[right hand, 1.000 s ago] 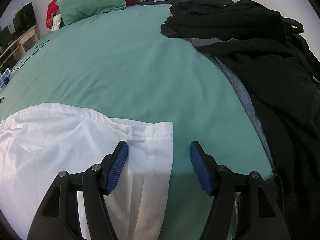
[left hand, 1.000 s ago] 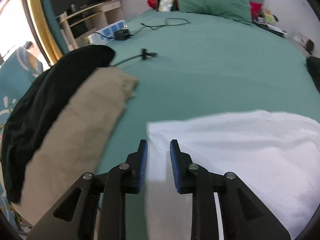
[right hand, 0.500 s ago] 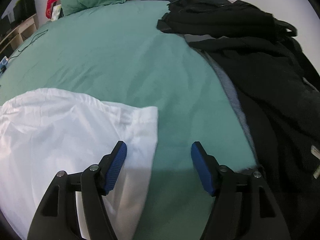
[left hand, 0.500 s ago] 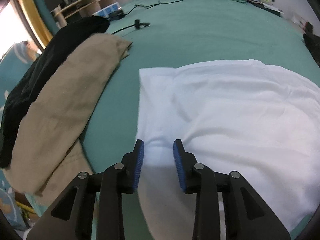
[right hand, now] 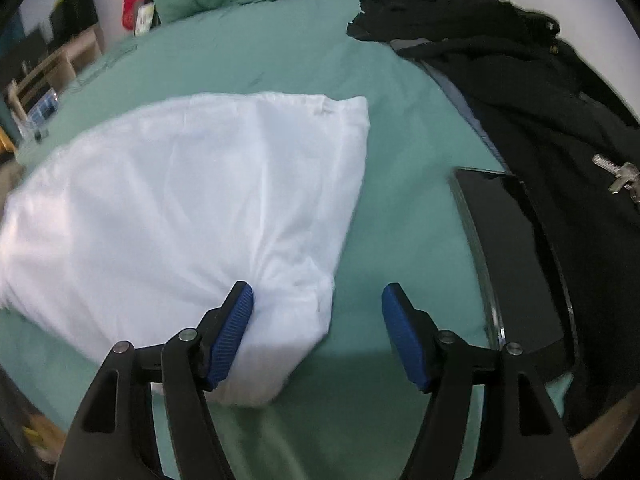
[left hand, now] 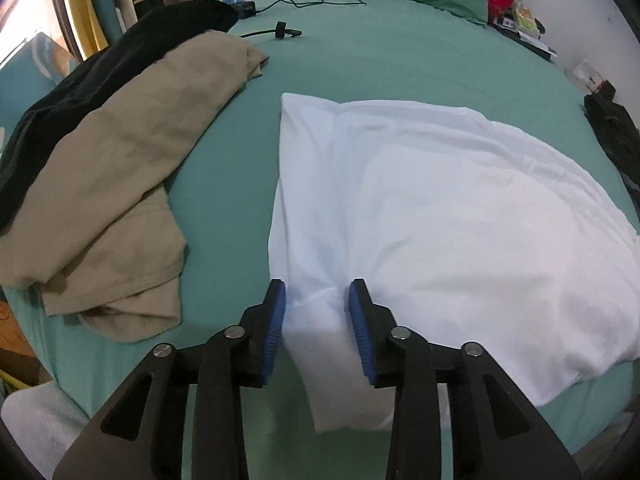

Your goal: Fold large clothes

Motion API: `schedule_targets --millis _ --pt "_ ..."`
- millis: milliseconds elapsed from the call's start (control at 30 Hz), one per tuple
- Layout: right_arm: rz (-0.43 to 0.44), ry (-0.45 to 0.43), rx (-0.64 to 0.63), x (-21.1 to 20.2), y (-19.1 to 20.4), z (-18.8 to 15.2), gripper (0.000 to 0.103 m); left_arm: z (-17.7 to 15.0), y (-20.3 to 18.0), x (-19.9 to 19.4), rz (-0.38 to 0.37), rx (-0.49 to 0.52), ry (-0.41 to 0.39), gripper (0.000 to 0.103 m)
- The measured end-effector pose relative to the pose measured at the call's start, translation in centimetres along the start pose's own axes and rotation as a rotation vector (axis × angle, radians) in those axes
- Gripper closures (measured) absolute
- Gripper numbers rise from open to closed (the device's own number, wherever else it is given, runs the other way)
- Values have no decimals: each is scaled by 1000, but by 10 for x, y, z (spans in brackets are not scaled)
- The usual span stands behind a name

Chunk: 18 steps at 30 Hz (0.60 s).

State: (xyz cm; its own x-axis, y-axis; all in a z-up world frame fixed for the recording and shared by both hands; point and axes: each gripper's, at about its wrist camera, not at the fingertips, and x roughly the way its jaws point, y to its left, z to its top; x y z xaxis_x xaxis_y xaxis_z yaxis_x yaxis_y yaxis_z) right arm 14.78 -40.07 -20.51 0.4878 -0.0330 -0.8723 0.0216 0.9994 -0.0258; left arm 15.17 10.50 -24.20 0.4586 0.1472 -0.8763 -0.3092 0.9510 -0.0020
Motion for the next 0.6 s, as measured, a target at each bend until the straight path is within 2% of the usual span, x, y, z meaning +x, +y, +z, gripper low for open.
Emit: schedule_targets --millis 167,400,533,600 --pt "-79 3 -12 -6 7 -16 36 -18 5 -8 12 22 -30 62" --pt "-94 -32 67 -27 4 -28 35 -18 18 -21 -39 -46 -16 62" --pt "-41 -164 141 -55 1 -30 35 -30 14 -42 -47 -73 -56 62" --pt "28 -211 162 -65 5 -31 29 -38 3 -53 -82 -73 -75 62"
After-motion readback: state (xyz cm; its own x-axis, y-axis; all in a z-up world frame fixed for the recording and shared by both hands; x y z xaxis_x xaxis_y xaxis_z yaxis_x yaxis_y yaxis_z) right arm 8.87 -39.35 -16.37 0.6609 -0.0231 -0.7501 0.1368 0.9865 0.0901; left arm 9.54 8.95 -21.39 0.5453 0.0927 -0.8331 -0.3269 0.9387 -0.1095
